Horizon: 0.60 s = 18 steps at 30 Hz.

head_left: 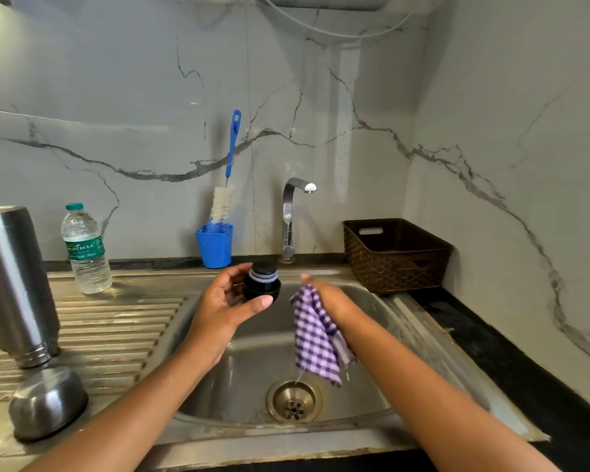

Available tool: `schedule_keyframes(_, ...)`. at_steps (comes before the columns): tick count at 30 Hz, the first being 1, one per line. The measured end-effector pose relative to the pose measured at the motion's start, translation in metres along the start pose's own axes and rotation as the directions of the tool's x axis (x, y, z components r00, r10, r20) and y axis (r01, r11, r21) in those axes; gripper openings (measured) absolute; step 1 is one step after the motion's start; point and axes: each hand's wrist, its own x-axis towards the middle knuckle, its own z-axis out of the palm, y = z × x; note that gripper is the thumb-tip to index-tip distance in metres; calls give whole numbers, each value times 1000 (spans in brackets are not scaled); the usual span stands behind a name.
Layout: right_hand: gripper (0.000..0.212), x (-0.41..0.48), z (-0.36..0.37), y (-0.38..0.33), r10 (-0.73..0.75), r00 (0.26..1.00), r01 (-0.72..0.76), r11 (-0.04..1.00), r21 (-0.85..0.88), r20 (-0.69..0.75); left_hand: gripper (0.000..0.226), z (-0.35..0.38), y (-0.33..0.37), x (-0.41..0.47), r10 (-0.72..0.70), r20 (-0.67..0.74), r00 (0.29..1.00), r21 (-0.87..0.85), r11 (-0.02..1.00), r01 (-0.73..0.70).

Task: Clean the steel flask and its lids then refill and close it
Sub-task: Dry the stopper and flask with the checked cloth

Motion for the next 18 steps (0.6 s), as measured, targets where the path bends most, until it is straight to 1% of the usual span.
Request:
schedule_keyframes(1, 43, -3, -10, -1, 54, 998, -59, 992, 114, 41, 70, -2, -1, 0, -13, -6, 1000, 11, 1000, 14)
schedule_keyframes(2, 43, -6, -20, -1, 75, 994, -91, 972, 215, 84, 69, -4, -1, 1, -27, -4, 1000, 20, 999, 27)
schedule_keyframes(3, 42, -6, -28, -1, 66, 991, -96, 955, 280, 112, 68, -6, -2, 1, -38, 3, 999, 26, 999, 38)
schedule_keyframes(4, 40, -6, -34, -1, 42, 991, -80, 949, 305, 128, 68, -7, -2, 1, -47, 16, 999, 34, 998, 46)
schedule_keyframes(5, 33, -6, -36, -2, 8, 992, -45, 955, 292, 126, 69, -8, -2, 0, -54, 36, 998, 46, 998, 52)
schedule_keyframes(7, 9, -2, -35, -5, -87, 995, 79, 988, 136, 52, 70, -9, -1, 0, -70, 81, 994, 86, 994, 63)
schedule_keyframes(8, 9, -1, -34, -6, -165, 986, 164, 983, 85, -2, 70, -9, -1, -1, -78, 91, 993, 102, 992, 69)
schedule_keyframes(10, 21, -4, -30, -10, -369, 928, 372, 921, 116, -49, 68, -9, 0, 0, -88, 91, 992, 112, 991, 78)
schedule_keyframes(11, 25, -9, -25, -12, -470, 882, 471, 872, 133, -40, 69, -10, 0, 0, -88, 90, 992, 107, 991, 78)
schedule_keyframes(12, 28, -13, -20, -12, -555, 831, 553, 827, 100, -7, 71, -9, -1, 0, -85, 87, 993, 99, 992, 77)
schedule_keyframes(14, 30, -17, -7, -9, -667, 738, 675, 731, -102, 98, 76, -8, 0, 0, -85, 73, 994, 64, 995, 80)
schedule_keyframes(15, 32, -15, -1, -6, -703, 697, 715, 671, -194, 140, 74, -7, 0, -1, -89, 58, 994, 38, 995, 87)
schedule_keyframes(16, 37, -12, 2, -2, -723, 673, 735, 629, -254, 158, 69, -7, -1, 0, -96, 41, 995, 11, 995, 95)
schedule_keyframes(18, 46, -7, 3, 2, -739, 648, 754, 589, -290, 183, 59, -6, -1, -1, -128, 9, 992, -63, 990, 128)
